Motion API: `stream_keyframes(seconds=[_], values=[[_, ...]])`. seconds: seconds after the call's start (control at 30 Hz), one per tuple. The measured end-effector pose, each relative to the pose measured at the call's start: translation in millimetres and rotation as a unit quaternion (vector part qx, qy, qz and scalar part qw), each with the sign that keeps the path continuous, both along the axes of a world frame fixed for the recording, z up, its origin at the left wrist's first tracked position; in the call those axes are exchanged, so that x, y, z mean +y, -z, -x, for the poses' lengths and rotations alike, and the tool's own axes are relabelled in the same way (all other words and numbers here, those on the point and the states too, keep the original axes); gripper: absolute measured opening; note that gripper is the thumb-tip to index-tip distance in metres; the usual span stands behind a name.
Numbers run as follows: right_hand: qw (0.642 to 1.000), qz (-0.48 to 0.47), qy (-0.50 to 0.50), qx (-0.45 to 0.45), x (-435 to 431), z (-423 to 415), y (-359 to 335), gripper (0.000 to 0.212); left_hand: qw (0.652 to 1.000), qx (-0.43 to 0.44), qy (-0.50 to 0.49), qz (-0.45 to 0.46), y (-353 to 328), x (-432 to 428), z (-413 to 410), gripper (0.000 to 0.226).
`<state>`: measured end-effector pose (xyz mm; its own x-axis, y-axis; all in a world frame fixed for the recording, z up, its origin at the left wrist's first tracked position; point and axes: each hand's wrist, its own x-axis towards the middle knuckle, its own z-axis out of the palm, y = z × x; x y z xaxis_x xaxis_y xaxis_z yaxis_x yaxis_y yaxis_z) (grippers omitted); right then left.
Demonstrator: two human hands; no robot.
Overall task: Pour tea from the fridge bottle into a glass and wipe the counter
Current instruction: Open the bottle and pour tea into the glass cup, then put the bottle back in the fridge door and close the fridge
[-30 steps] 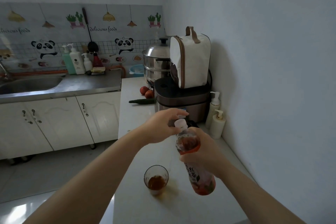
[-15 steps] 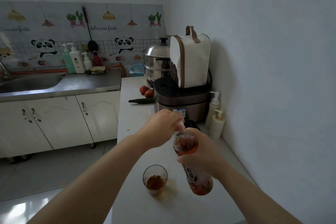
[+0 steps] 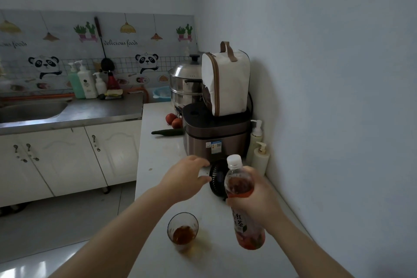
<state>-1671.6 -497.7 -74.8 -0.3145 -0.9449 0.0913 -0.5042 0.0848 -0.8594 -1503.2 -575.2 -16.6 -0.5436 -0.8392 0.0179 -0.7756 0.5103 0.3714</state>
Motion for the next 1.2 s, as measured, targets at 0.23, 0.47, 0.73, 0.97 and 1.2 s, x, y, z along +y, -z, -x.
stream_keyframes(seconds=[0.23, 0.47, 0.73, 0.97, 1.2], values=[[0.998, 0.012, 0.061, 0.012, 30, 14, -1, 0.064, 0.995, -0.088, 0.053, -0.014, 6, 2, 26, 0.048], [0.98, 0.014, 0.194, 0.035, 75, 13, -4, 0.065, 0.98, -0.105, 0.169, -0.025, 9, 6, 55, 0.048], [0.914, 0.024, 0.405, 0.027, 161, -30, -7, 0.073, 0.933, -0.101, 0.344, 0.002, 18, 39, 74, 0.049], [0.811, 0.008, 0.585, 0.016, 280, -94, -5, 0.075, 0.853, -0.097, 0.512, 0.023, 25, 130, 91, 0.048], [0.691, -0.002, 0.722, 0.014, 406, -165, 0, 0.071, 0.754, -0.087, 0.65, 0.036, 24, 263, 90, 0.051]])
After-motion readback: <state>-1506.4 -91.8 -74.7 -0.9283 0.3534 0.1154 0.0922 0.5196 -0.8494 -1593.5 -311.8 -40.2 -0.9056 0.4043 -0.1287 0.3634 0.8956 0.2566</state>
